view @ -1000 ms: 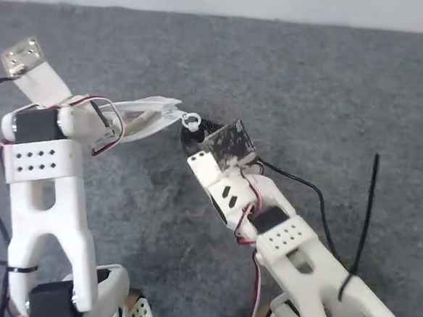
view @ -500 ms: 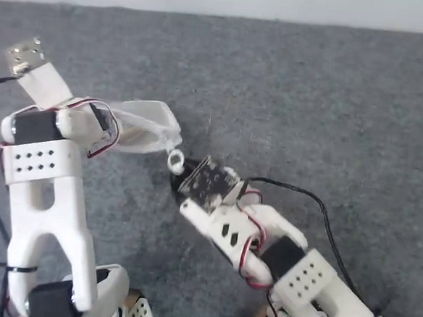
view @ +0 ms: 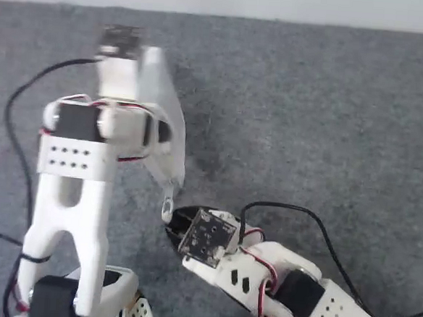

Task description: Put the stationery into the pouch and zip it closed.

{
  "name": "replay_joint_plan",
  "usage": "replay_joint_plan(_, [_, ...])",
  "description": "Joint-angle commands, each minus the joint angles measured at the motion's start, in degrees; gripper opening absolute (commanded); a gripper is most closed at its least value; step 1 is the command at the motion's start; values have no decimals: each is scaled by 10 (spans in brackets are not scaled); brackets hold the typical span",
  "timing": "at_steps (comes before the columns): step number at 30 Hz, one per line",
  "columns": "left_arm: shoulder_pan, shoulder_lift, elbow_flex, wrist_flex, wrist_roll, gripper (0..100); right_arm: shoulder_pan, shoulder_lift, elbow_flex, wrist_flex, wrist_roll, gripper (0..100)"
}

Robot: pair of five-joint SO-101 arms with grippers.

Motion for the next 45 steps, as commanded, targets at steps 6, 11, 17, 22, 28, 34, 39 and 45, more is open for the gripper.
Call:
replay_joint_plan(6, [106, -6, -106, 67, -125, 249, -11, -131, 32, 6, 5, 6])
replay_joint_plan(11, [145, -10, -168, 115, -129, 249, -10, -176, 34, 22, 5, 6])
replay_joint_plan(17, [148, -97, -167, 115, -152, 250, 51, -207, 34, 24, 4, 6])
replay_joint_plan(22, [145, -163, -135, 115, -153, 250, 87, -236, 31, 24, 4, 6])
replay_joint_plan(28, [145, -232, -82, 115, -171, 250, 155, -238, 30, 10, 4, 6])
replay_joint_plan(34, [145, -295, 1, 115, -244, 250, 214, -238, 30, -29, 4, 6])
replay_joint_plan(39, [150, -324, 49, 113, -254, 261, 256, -238, 6, -39, -41, 6])
replay_joint_plan(45, [151, -388, 107, 67, -273, 309, 296, -238, -10, -38, -69, 6])
